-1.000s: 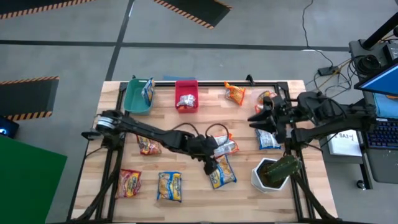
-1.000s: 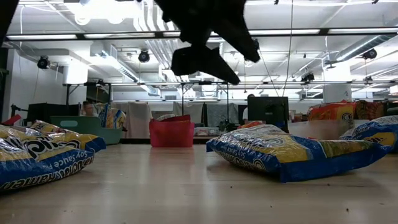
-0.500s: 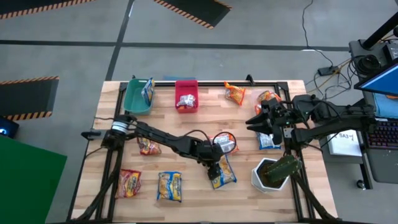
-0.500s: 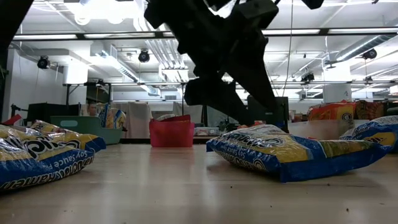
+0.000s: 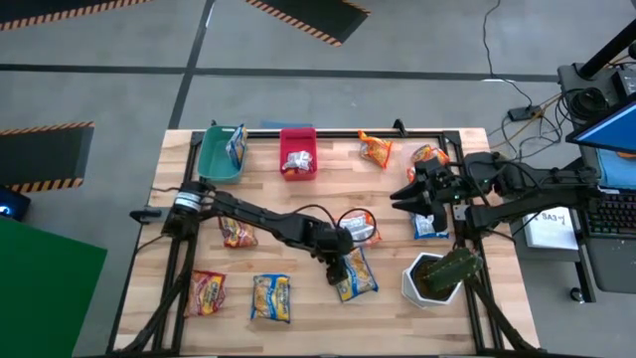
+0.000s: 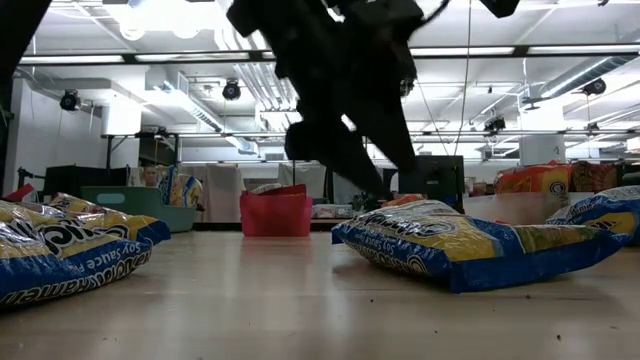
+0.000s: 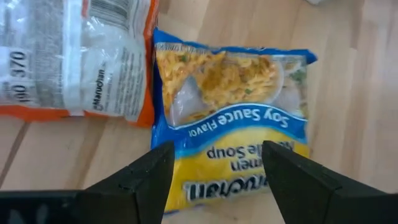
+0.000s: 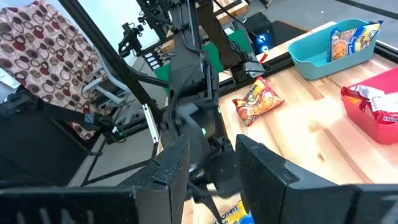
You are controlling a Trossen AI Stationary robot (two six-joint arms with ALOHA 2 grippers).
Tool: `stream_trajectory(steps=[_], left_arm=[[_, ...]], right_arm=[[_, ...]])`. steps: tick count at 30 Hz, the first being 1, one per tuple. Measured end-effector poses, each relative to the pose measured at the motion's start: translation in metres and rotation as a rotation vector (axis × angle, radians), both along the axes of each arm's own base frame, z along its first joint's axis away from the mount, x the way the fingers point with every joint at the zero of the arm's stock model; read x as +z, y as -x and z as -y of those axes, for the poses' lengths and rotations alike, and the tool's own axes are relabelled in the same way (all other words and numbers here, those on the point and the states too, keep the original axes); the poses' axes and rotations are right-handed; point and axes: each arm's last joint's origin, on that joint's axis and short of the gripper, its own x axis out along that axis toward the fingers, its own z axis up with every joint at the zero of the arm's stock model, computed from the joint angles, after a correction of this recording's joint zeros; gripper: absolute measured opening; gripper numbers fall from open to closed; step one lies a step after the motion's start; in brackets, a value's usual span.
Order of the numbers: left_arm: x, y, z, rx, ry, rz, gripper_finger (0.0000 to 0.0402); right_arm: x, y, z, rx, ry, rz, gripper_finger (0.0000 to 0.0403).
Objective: Sort Maruchan noodles
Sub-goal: Put the blue noodle pack into the green bin
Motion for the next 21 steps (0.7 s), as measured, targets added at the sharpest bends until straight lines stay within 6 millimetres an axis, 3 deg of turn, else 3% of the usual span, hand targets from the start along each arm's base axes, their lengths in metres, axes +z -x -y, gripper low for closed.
stream_trajectory(steps=[3, 6, 21], left_arm=[[0.011, 0.005, -0.001, -0.02, -0.012, 0.002, 0.0218], [0.009, 0.007, -0.001, -0.051, -0.035, -0.021, 0.0211], [-0.027, -0.008, 0.001, -0.062, -0.04, -0.005, 0.0205]], right_arm=[[0.0, -0.001, 0.0, 0.0, 0.001, -0.003, 0.0121], [-0.001, -0.001, 0.0, 0.001, 0.007, -0.004, 0.0121], [-0.004, -0.004, 0.0, 0.003, 0.015, -0.026, 0.0121]])
